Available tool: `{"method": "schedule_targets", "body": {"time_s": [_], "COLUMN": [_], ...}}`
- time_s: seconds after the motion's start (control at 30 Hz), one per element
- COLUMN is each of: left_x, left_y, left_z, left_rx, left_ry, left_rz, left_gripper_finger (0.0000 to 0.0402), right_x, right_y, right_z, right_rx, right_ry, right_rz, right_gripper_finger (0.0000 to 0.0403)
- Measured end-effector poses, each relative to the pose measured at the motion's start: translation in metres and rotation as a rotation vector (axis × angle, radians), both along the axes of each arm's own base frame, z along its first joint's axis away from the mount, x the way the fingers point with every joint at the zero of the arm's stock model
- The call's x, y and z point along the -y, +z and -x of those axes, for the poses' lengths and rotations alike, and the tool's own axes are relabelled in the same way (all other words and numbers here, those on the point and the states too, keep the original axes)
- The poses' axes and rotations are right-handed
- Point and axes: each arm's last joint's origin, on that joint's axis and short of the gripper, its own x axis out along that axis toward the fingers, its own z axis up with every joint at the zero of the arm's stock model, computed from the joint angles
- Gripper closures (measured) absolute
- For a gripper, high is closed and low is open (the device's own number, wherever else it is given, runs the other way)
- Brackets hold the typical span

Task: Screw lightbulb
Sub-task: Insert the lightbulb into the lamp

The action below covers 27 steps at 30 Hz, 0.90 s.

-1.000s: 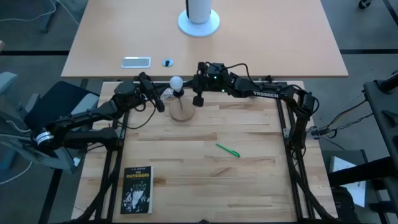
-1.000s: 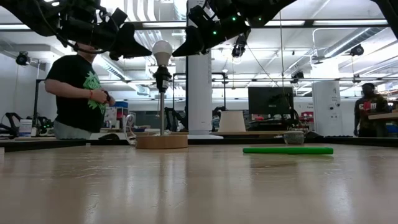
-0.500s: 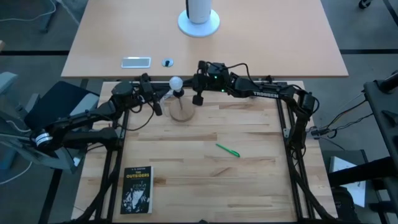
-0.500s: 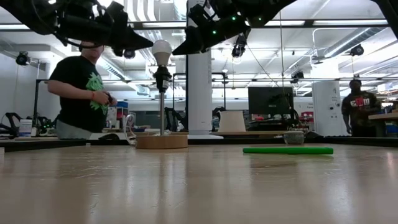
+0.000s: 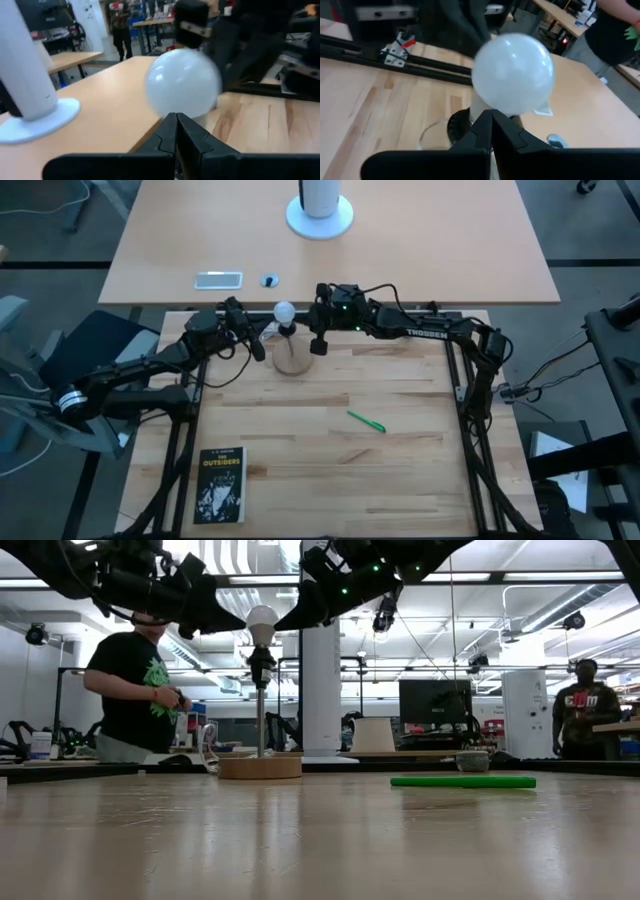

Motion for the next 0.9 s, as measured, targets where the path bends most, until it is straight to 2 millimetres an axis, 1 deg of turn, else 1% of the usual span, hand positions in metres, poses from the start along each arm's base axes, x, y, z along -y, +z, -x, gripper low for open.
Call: {"method": "schedule_targets", "body": {"time_s": [0.2,0.33,0.4,0.6,0.9], "left_x": [0.005,0.007,0.007,0.003,-0.002], "left_y": [0.004,0.007,0.007,0.006,0.003], "left_z": [0.007,0.009,0.008,0.002,-0.002], "left_rx": [-0.001,0.017,0.02,0.049,0.059], "left_ry": [0.0,-0.033,-0.035,-0.031,0.017], "left_rz": [0.004,-0.007,-0.009,-0.01,0.009], "left_gripper_finger": [0.0401,0.0401,0.0401,0.0401,0.0401], "right_x": [0.004,0.009,0.01,0.006,0.003], "right_y": [-0.002,0.001,0.003,0.004,0.001], "right_z": [0.002,0.003,0.003,0.001,0.001], "right_rx": [-0.029,-0.005,0.012,0.032,0.007], "right_ry": [-0.095,-0.129,-0.124,-0.025,-0.004], "right_rz": [0.02,0.04,0.057,0.045,0.022], "right_gripper_finger": [0.0403,0.0403,0.0403,0.0403,0.0403]}}
